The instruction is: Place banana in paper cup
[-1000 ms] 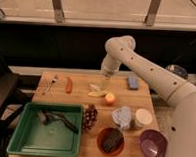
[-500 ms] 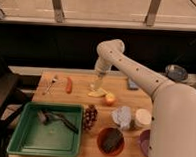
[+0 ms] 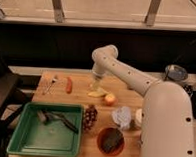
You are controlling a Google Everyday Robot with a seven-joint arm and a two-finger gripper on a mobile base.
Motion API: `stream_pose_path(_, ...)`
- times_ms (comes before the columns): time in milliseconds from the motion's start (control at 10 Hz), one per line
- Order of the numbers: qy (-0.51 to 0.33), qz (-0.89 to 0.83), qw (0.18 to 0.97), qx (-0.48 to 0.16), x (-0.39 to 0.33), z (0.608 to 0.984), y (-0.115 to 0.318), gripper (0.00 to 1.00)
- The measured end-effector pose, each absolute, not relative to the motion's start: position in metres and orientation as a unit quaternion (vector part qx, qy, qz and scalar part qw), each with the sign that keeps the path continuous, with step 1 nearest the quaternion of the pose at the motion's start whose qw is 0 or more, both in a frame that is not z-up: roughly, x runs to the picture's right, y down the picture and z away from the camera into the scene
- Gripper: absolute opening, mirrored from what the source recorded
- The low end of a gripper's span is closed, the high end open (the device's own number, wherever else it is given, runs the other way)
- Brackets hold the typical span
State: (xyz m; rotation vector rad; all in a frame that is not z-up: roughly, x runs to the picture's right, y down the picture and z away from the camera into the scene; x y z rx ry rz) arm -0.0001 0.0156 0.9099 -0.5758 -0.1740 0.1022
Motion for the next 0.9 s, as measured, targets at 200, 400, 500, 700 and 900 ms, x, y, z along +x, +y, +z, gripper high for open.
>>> stream_pose_path(200,-0.087,0.062,0.95,-0.294,0.003,0.927,0.023,0.65)
stream_pose_path(400,-0.092,0.082,0.941,-0.314,0.005,0.948,0.035,0.65)
stream_pose_path(500,-0.093,0.091,0.938,-0.323,0.008,0.955,0.04,0.65)
stream_pose_path(700,-0.094,0.092,0.932,-0.336,0.006,0.967,0.052,0.62)
stream_pose_path(900,-0.096,0.094,0.932,-0.337,0.008,0.968,0.055,0.41)
